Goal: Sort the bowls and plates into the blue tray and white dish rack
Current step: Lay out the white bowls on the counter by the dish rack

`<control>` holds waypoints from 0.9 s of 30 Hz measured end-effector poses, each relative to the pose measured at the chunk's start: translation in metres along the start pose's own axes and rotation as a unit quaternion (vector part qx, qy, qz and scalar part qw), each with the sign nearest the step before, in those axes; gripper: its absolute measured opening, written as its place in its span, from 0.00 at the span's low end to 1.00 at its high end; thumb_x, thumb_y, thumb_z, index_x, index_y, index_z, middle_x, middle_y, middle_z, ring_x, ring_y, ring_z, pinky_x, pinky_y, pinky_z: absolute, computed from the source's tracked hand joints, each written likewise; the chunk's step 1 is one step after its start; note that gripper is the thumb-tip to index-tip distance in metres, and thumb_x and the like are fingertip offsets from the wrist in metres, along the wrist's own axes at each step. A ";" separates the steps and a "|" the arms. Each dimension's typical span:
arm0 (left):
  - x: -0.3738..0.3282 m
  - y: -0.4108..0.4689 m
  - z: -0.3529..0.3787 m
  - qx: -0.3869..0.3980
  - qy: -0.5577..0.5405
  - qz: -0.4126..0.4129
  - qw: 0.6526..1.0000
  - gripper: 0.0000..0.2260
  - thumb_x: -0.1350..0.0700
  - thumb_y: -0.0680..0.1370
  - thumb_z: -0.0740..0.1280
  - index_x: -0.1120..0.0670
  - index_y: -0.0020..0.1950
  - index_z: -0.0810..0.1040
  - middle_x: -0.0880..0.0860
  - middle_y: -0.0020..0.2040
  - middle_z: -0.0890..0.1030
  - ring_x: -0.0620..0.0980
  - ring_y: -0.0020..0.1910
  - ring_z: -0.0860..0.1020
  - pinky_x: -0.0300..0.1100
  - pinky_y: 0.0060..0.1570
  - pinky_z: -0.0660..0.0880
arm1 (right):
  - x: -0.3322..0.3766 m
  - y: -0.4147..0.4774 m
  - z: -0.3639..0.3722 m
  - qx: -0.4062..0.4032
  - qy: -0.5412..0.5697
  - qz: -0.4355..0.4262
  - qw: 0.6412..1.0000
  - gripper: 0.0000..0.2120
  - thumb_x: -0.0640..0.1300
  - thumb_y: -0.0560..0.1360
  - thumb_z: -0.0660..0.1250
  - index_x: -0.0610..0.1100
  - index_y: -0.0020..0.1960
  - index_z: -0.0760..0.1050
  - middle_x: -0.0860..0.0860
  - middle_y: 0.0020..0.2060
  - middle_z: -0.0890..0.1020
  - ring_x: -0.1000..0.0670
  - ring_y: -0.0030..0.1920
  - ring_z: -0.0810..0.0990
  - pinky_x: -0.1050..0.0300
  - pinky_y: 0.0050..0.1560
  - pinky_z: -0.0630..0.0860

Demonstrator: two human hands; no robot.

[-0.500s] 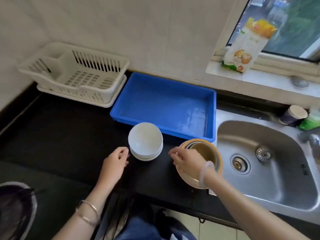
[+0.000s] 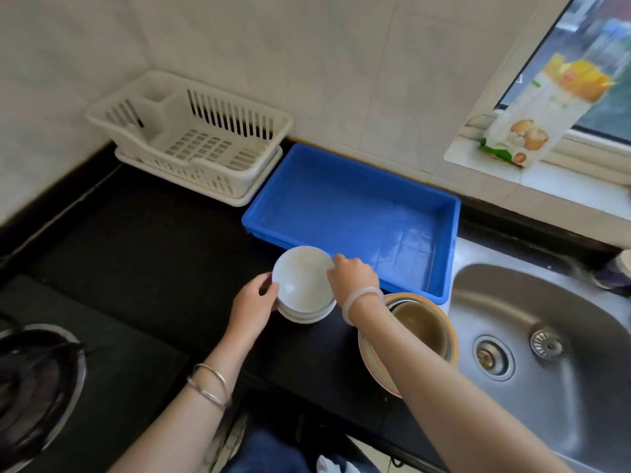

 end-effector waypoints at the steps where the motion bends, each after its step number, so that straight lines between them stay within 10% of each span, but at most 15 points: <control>1: 0.001 0.000 0.000 -0.002 -0.019 -0.002 1.000 0.16 0.54 0.79 0.60 0.53 0.66 0.72 0.52 0.58 0.78 0.48 0.50 0.79 0.45 0.51 0.79 | 0.001 0.001 -0.001 0.005 -0.013 -0.006 1.000 0.05 0.34 0.75 0.54 0.41 0.47 0.66 0.48 0.29 0.65 0.43 0.34 0.69 0.57 0.29 0.61; 16: -0.015 0.001 0.007 -0.089 0.107 0.000 0.990 0.10 0.58 0.75 0.66 0.52 0.56 0.76 0.53 0.55 0.77 0.53 0.52 0.78 0.53 0.52 0.78 | -0.035 -0.019 -0.048 -0.079 0.220 -0.020 0.972 0.12 0.45 0.78 0.55 0.41 0.41 0.70 0.40 0.34 0.80 0.39 0.38 0.80 0.54 0.40 0.74; 27: -0.035 -0.010 0.000 -0.149 0.137 0.079 0.976 0.08 0.62 0.73 0.67 0.49 0.43 0.73 0.44 0.43 0.74 0.43 0.40 0.74 0.34 0.32 0.69 | -0.049 -0.030 -0.055 -0.073 0.271 0.009 0.960 0.10 0.44 0.79 0.56 0.43 0.45 0.75 0.49 0.28 0.76 0.56 0.25 0.76 0.61 0.30 0.70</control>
Point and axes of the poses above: each hand's wrist, its own y-axis towards the middle knuckle, its own z-axis out of the palm, x = y × z, the point moved 7 cm from there along y, towards the middle knuckle
